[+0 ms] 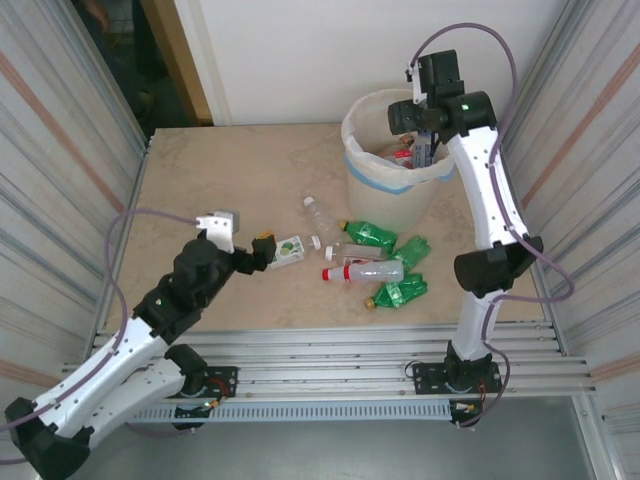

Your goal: Put the plastic bottles in the bin

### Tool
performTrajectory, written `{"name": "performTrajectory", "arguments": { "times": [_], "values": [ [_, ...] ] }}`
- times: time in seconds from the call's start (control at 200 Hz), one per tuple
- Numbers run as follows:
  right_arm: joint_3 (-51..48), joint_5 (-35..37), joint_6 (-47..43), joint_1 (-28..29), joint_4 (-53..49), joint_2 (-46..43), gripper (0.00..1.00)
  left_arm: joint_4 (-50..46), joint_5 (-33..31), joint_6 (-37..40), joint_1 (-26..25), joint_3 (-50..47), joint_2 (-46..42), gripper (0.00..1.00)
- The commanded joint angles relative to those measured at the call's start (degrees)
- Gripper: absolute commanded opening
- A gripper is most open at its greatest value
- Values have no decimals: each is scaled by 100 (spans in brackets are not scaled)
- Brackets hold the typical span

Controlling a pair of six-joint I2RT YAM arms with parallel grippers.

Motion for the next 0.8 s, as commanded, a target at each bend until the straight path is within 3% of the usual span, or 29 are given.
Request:
{"name": "performTrajectory", "arguments": {
  "times": [0.0,0.165,0.21,0.516,0.791],
  "values": [
    [-490,-7,392,18,141,-626,91,-885,474,545,350,529,492,99],
    [-1442,6,669,18,429,-1431,100,-1237,1409,1417,661,1124,1588,99],
    [-1718,56,719,19,524,-1666,98,-1365,1576,1706,654,1308,1917,99],
    [-3179,427,968,-25,900,-3036,98,-2516,1540,2848,671,2760,4140,97],
    [-3697,431,1104,-162,972,-3606,98,-2671,1790,3415,661,3218,5097,99]
  ]
}}
